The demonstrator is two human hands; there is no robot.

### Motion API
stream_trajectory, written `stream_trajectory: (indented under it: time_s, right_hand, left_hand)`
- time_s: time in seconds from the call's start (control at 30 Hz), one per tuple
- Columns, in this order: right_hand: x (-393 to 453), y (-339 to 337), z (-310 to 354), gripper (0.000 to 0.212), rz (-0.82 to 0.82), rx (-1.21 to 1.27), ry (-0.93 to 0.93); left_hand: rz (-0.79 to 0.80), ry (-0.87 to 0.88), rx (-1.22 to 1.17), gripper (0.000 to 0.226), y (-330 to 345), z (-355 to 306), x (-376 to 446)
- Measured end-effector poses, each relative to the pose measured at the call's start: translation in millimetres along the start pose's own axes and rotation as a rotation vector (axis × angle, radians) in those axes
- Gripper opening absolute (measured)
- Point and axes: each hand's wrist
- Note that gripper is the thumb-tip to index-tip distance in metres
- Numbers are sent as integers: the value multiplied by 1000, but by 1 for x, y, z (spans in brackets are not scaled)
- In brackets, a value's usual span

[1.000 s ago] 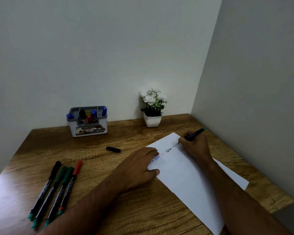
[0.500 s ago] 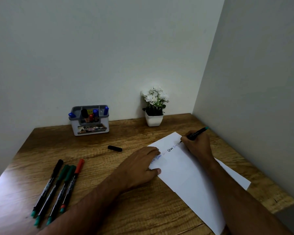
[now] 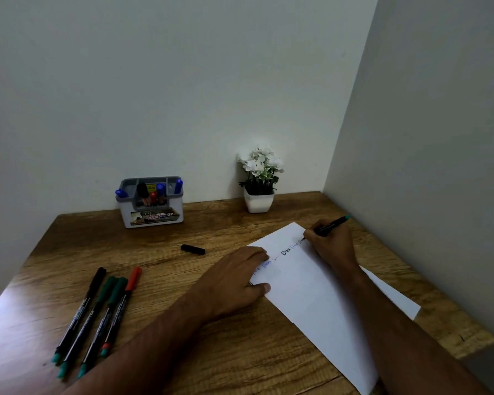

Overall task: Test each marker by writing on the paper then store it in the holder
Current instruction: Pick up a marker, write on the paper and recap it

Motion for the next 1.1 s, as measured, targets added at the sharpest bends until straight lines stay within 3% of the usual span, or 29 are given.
stream_trajectory:
  time_s: [0.3, 0.57, 0.83, 0.97, 1.1]
  right_hand:
    - [-1, -1, 7, 13, -60, 128, 24]
    - [-16, 24, 44, 6, 124, 300, -24]
    - [-36, 58, 67, 8, 294, 382, -105]
    - [-46, 72, 72, 3, 344, 497, -27]
    - [-54, 82, 72, 11, 385, 535, 63]
  left_hand:
    - [5, -20, -22, 69, -5, -2, -3]
    - [-56, -77, -10, 61, -27, 2, -6]
    - [-158, -212, 87, 48, -48, 60, -29]
    - [-156, -272, 89, 39, -49, 76, -35]
    - [-134, -300, 85, 23, -45, 80, -31]
Point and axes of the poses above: each hand's wrist, its own x-axis towards the middle knuckle, its own y-axis out of the palm, z = x × y, and after that the axes turned 11 degrees about x, right-handed
